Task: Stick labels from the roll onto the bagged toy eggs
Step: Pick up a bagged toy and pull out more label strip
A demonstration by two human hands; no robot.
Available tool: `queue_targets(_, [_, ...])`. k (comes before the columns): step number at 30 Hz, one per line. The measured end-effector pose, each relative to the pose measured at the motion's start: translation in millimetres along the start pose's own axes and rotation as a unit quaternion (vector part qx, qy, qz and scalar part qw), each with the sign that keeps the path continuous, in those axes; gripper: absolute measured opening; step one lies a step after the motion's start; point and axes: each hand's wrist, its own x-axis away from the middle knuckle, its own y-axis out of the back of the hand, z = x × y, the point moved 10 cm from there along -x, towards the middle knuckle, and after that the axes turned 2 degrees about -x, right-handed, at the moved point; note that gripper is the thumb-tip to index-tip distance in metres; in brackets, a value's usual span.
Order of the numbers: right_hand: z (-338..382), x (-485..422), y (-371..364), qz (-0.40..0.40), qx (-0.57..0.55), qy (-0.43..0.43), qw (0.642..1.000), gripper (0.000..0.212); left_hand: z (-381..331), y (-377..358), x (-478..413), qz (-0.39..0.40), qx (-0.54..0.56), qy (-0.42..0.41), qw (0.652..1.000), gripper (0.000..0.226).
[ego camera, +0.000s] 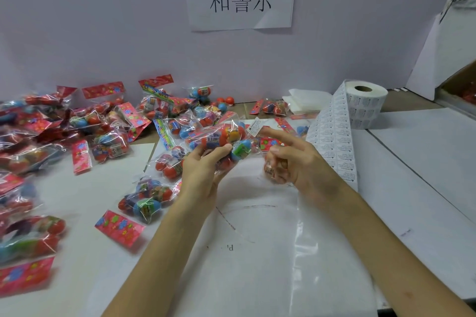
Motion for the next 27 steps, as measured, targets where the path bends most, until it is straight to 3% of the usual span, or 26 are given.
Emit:
queue_targets(6, [-12.7,0.5,-11.9,0.044,-0.088,-0.05,0.994,0.038,-7.7,3.5,4.3,-0.038,0.003,-0.035,0.999,0.025])
queue_targets(11, [-16.3,2.1,-14.4,0.047,-0.111,-0.065,0.991,0.037,-4.9,-5.0,5.7,0.0,0.063,-0.008,0.998,0.037])
queue_targets(15, [-15.2,2.9,-11.9,0.045,-0.101,-0.059,0.992,0.039,-2.4,-8.0,5.5,0.024,0.039,-0.006,0.999,0.053])
queue_targets(22, [-16.3,2.7,-15.8,0.049,-0.116,-0.068,0.99,0.036,0.6,3.0,-1.1,-0.017,0.004,-0.01,1.0,0.053])
queue_targets(27, [-20.6,4.7,-21.2,0.063,-0.129,-0.088,0.986,0.039,-1.3,9.3,-1.4,-0.049,0.013,-0.018,0.999,0.038])
